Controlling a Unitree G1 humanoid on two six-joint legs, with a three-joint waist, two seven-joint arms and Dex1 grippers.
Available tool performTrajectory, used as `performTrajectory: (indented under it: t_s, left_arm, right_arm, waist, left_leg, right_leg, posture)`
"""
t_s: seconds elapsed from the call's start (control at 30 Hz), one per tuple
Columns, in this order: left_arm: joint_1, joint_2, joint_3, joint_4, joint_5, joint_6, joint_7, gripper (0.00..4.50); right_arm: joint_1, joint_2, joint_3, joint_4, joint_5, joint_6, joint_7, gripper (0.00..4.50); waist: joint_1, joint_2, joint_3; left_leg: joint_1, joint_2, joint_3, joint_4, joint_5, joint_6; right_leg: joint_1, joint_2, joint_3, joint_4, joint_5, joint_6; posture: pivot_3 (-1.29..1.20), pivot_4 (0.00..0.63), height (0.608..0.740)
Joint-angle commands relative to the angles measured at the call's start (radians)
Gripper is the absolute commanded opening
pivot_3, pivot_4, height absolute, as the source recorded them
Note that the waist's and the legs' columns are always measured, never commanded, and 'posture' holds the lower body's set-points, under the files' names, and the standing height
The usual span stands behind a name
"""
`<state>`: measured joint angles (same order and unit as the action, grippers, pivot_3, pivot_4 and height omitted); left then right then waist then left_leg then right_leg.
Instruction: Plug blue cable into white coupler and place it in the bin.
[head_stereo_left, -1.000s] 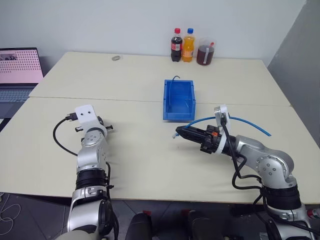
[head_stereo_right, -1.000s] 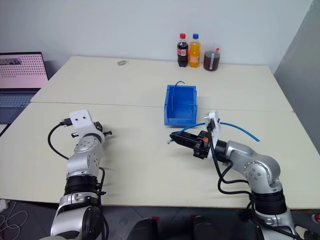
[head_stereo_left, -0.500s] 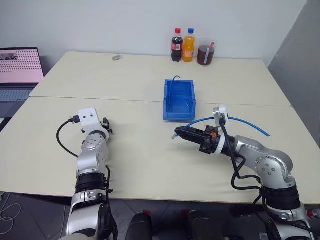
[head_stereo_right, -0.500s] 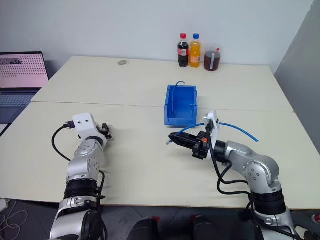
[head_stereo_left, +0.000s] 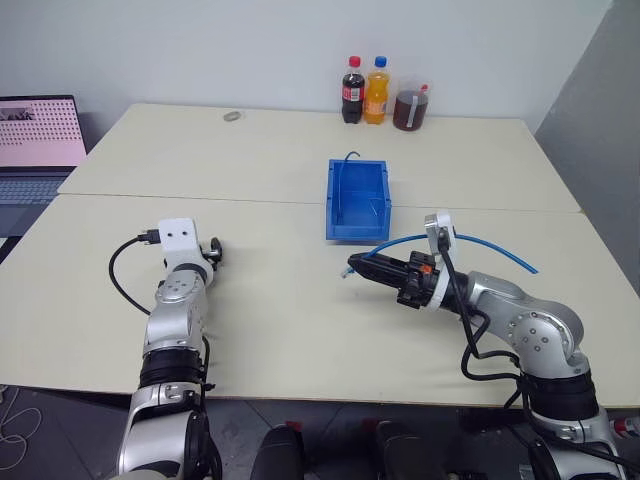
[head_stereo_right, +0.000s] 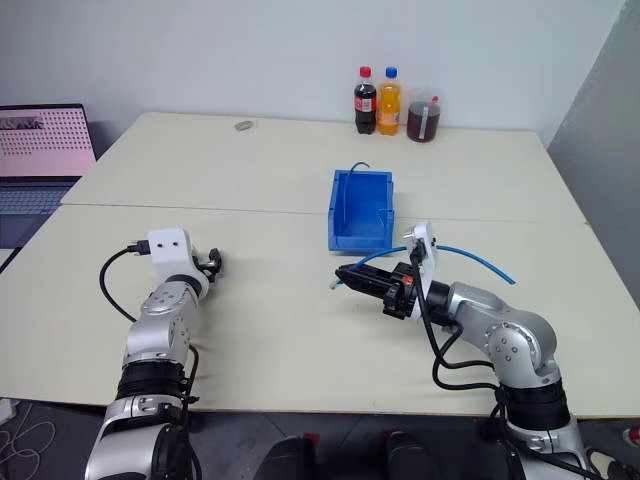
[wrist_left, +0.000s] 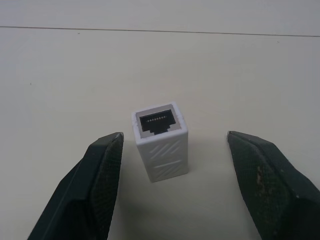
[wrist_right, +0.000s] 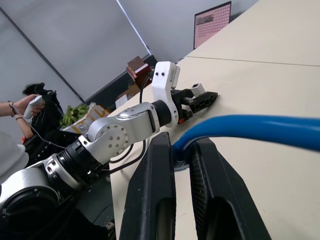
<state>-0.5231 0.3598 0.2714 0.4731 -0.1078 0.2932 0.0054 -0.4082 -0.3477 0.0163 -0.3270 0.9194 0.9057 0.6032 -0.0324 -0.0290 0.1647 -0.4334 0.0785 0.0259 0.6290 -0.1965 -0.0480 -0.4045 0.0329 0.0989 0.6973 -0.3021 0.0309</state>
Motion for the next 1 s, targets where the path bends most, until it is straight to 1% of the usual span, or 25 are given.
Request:
performTrajectory:
  t_s: [0.03, 0.07, 0.1, 0.17, 0.23, 0.33, 0.4, 0.43, 0.67, 0.8, 0.93, 1.0]
  left_arm:
    - [-0.021, 0.028, 0.004, 0.042, 0.006, -0.032, -0.020, 3.29]
    - [-0.023, 0.029, 0.004, 0.048, 0.006, -0.037, -0.021, 3.11]
    - [-0.026, 0.031, 0.004, 0.057, 0.005, -0.043, -0.025, 3.05]
    - [-0.031, 0.033, 0.004, 0.072, 0.003, -0.051, -0.034, 2.51]
    - [-0.036, 0.034, 0.004, 0.085, 0.002, -0.058, -0.039, 2.12]
    - [-0.043, 0.034, 0.007, 0.102, 0.001, -0.066, -0.042, 1.34]
    - [-0.044, 0.034, 0.008, 0.109, -0.001, -0.069, -0.042, 0.91]
    - [-0.044, 0.033, 0.009, 0.111, -0.002, -0.069, -0.040, 0.81]
    - [-0.011, 0.021, 0.014, 0.070, -0.009, -0.051, -0.028, 0.81]
    - [0.051, 0.011, 0.014, -0.048, -0.027, 0.000, -0.041, 0.81]
    - [0.143, 0.021, -0.019, -0.237, -0.078, 0.055, -0.163, 0.81]
    - [0.198, 0.042, -0.061, -0.331, -0.131, 0.067, -0.312, 0.81]
  right_arm:
    - [-0.005, 0.002, -0.007, -0.039, -0.002, -0.018, -0.004, 0.11]
    - [-0.005, 0.002, -0.007, -0.040, -0.002, -0.018, -0.004, 0.11]
    - [-0.004, 0.001, -0.006, -0.041, -0.001, -0.017, -0.004, 0.11]
    - [-0.003, 0.000, -0.005, -0.043, -0.002, -0.017, -0.004, 0.11]
    - [-0.003, 0.000, -0.004, -0.044, -0.003, -0.016, -0.004, 0.11]
    - [-0.004, -0.001, -0.003, -0.045, -0.004, -0.016, -0.004, 0.11]
    - [-0.004, -0.002, -0.002, -0.045, -0.005, -0.016, -0.004, 0.11]
    - [-0.004, -0.002, -0.002, -0.046, -0.005, -0.016, -0.004, 0.11]
    - [0.000, -0.001, 0.000, -0.049, -0.014, -0.021, 0.000, 0.11]
    - [0.001, 0.002, 0.000, -0.052, -0.021, -0.025, -0.001, 0.11]
    - [0.007, 0.000, -0.013, -0.061, -0.025, -0.029, -0.005, 0.11]
    - [0.017, -0.011, -0.022, -0.077, -0.028, -0.032, -0.007, 0.11]
  waist:
    - [0.000, 0.000, 0.000]
    - [0.000, 0.000, 0.000]
    - [0.000, 0.000, 0.000]
    - [0.000, 0.000, 0.000]
    - [0.000, 0.000, 0.000]
    - [-0.001, 0.000, 0.000]
    - [-0.001, 0.000, 0.000]
    - [-0.001, 0.000, 0.000]
    - [-0.002, 0.000, 0.000]
    - [-0.003, 0.000, 0.000]
    - [-0.003, 0.000, 0.000]
    - [-0.002, 0.000, 0.000]
  left_leg:
    - [0.000, 0.000, 0.000, 0.000, 0.000, 0.000]
    - [0.000, 0.000, 0.000, 0.000, 0.000, 0.000]
    - [0.000, 0.000, 0.000, 0.000, 0.000, 0.000]
    - [0.000, 0.000, 0.000, 0.000, 0.000, 0.000]
    - [0.000, 0.000, 0.000, 0.000, 0.000, 0.000]
    - [0.000, 0.000, 0.000, 0.000, 0.000, 0.000]
    - [0.000, 0.000, 0.000, 0.000, 0.000, 0.000]
    - [0.000, 0.000, 0.000, 0.000, 0.000, 0.000]
    - [0.000, 0.000, 0.000, 0.000, 0.000, 0.000]
    - [0.000, 0.000, 0.000, 0.000, 0.000, 0.000]
    - [0.000, 0.001, 0.001, 0.000, 0.000, 0.000]
    - [0.000, 0.001, 0.000, 0.000, 0.000, 0.000]
  right_leg:
    - [0.000, 0.000, 0.000, 0.000, 0.000, 0.000]
    - [0.000, 0.000, 0.000, 0.000, 0.000, 0.000]
    - [0.000, 0.000, 0.000, 0.000, 0.000, 0.001]
    - [0.000, 0.000, 0.000, 0.000, 0.000, 0.001]
    - [0.000, 0.000, 0.000, 0.000, 0.000, 0.001]
    - [0.000, 0.000, 0.000, 0.000, 0.000, 0.001]
    - [0.000, 0.000, 0.000, 0.000, 0.000, 0.001]
    - [0.000, 0.000, 0.000, 0.000, 0.000, 0.001]
    - [0.000, 0.000, 0.000, 0.000, 0.000, 0.001]
    - [0.000, 0.000, 0.000, 0.000, 0.000, 0.000]
    - [0.000, 0.000, 0.000, 0.000, 0.001, -0.001]
    - [0.000, 0.000, 0.000, 0.000, 0.001, -0.001]
  posture:
    - [0.00, 0.150, 0.740]
    - [0.00, 0.150, 0.740]
    - [0.00, 0.150, 0.740]
    - [0.00, 0.150, 0.740]
    - [0.00, 0.150, 0.740]
    - [0.00, 0.150, 0.740]
    - [0.00, 0.150, 0.740]
    - [0.00, 0.150, 0.740]
    - [0.00, 0.150, 0.740]
    - [0.00, 0.150, 0.740]
    - [0.00, 0.150, 0.740]
    - [0.00, 0.150, 0.740]
